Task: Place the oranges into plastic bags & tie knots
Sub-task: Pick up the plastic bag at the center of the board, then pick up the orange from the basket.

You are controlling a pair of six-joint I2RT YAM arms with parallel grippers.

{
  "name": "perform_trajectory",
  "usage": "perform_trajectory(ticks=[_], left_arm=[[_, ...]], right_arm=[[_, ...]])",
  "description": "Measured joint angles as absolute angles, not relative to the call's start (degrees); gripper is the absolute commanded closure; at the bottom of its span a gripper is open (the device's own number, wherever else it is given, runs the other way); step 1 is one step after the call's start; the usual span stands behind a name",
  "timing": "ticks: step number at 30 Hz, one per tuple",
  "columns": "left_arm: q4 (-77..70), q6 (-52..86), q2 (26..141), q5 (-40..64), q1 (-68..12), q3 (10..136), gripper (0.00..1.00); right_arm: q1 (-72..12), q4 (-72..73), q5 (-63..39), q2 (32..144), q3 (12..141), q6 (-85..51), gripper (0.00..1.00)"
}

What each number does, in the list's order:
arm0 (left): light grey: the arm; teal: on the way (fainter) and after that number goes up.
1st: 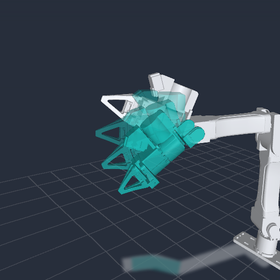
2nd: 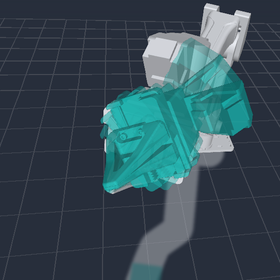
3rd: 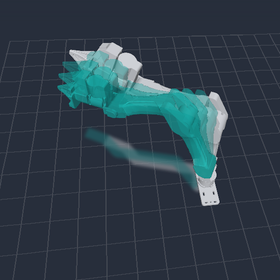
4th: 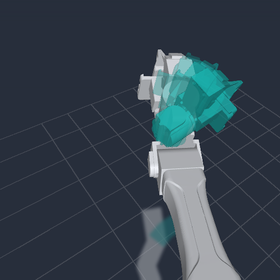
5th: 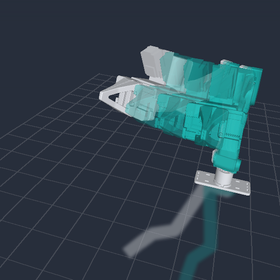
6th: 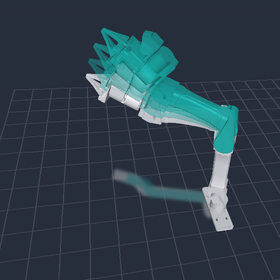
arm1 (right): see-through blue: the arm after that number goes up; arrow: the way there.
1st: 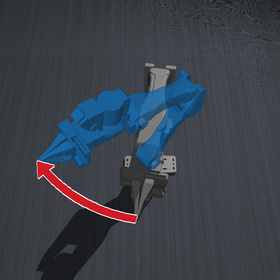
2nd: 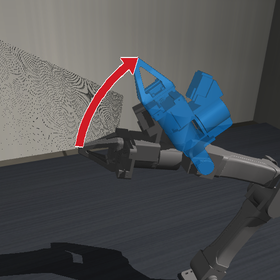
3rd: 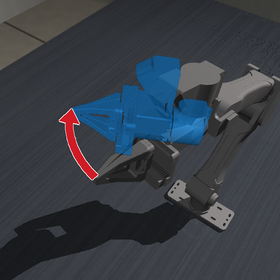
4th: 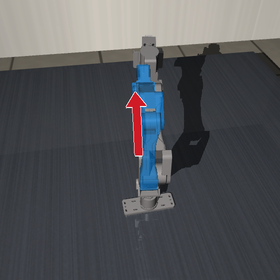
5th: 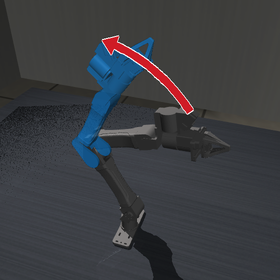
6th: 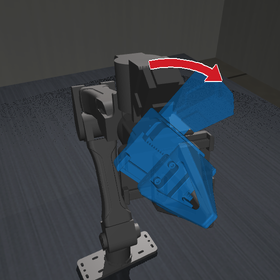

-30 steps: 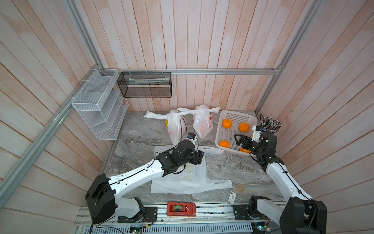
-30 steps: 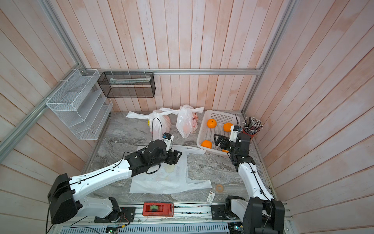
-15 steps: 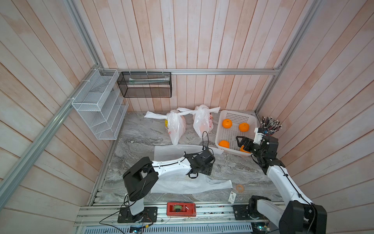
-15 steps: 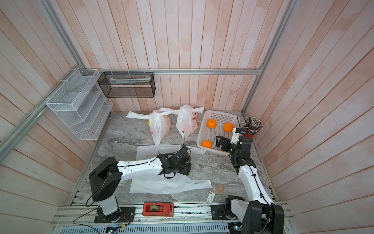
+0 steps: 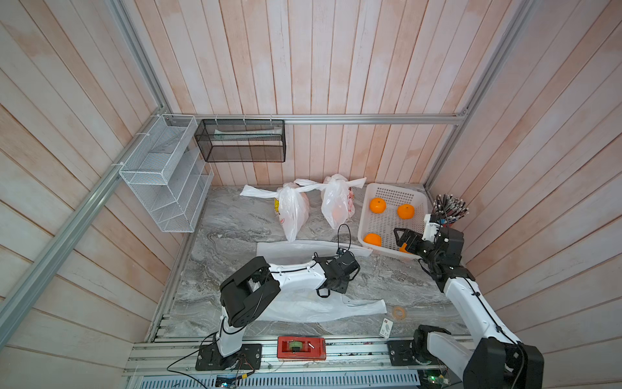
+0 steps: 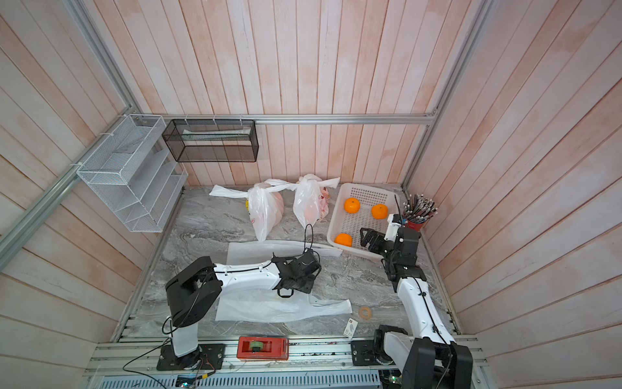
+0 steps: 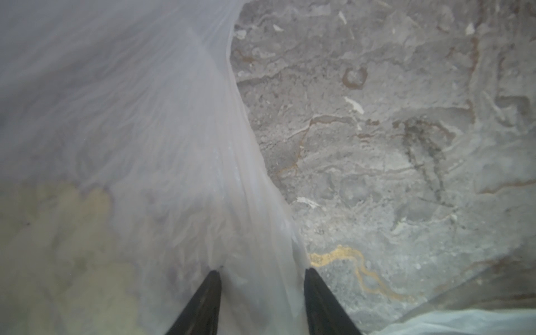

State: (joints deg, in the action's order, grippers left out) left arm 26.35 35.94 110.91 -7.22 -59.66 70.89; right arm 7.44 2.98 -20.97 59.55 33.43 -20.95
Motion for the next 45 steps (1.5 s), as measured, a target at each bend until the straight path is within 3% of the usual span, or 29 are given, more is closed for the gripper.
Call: perform_trajectory(ticks=[7,11,23,31,45], left_arm=[[22.9,36.5,109.8,-6.7,-58.1,68.2,0.90],[21.4,36.3,107.1,-6.7,-57.4,64.9,1.00],[13.0,34.2,75.6,-4.4,-47.4,52.4,1.00],[0.5,34.2,56.9,7.6,-38.4,42.9,1.00],[-13.5,38.9,59.9,19.5,-35.3,42.9,1.00]], right_arm=[[7.7,2.9,-20.8,58.9,33.3,-20.6,0.02],[7.9,2.4,-20.8,58.2,33.3,-20.1,0.02],[9.2,-2.9,-22.9,59.4,38.4,-17.7,0.02],[9.5,-3.4,-27.7,72.0,47.5,-18.0,0.04],[4.6,4.8,-29.4,104.5,66.6,-27.7,0.02]])
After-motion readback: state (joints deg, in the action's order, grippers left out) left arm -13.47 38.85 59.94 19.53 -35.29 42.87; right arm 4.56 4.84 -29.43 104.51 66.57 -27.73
